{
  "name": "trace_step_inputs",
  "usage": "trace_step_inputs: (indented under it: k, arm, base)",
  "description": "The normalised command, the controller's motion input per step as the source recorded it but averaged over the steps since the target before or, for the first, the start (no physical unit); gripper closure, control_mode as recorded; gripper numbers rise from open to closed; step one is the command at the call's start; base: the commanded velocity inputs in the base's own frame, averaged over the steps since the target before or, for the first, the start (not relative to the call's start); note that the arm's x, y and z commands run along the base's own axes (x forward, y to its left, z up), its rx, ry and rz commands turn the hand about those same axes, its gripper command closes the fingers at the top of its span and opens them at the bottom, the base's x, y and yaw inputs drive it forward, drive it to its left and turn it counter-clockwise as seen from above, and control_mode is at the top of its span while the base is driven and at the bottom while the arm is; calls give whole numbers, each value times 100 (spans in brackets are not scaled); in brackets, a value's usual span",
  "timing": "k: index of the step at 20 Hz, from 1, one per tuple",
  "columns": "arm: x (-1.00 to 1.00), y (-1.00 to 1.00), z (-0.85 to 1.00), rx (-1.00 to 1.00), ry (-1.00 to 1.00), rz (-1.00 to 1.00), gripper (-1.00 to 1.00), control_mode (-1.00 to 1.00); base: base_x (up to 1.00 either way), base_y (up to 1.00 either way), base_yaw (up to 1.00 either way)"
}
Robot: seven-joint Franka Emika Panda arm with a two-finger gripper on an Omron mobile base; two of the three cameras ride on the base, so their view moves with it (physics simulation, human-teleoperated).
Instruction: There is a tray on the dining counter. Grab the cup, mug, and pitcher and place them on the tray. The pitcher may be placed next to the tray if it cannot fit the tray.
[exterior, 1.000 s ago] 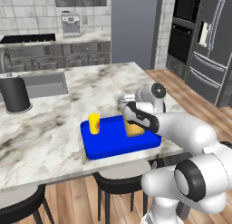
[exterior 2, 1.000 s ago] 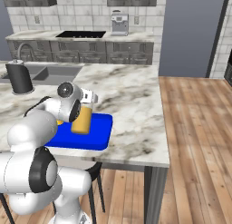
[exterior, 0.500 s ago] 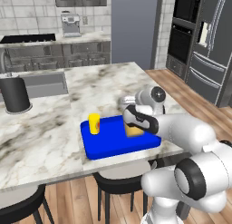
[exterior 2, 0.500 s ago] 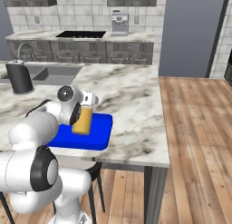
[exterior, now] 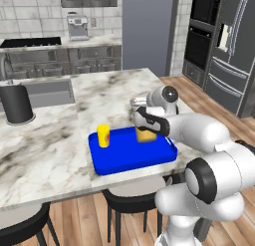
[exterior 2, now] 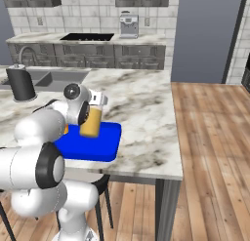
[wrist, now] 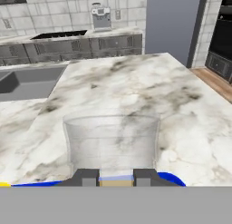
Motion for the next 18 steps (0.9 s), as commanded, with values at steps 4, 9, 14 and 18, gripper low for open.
trace_step_inputs:
  k: [4, 9, 14, 18]
  arm:
    - [26, 0, 21, 0, 0, -2, 100, -100]
    - [17, 0, 4, 0, 0, 0, 100, -100]
    - [0, 0, -1, 0, 0, 0, 100, -100]
    - [0, 0, -9, 0, 0, 0, 100, -100]
  base:
    - [0, 0, 0]
    - [0, 0, 0]
    - [0, 0, 0]
    - [0, 0, 0]
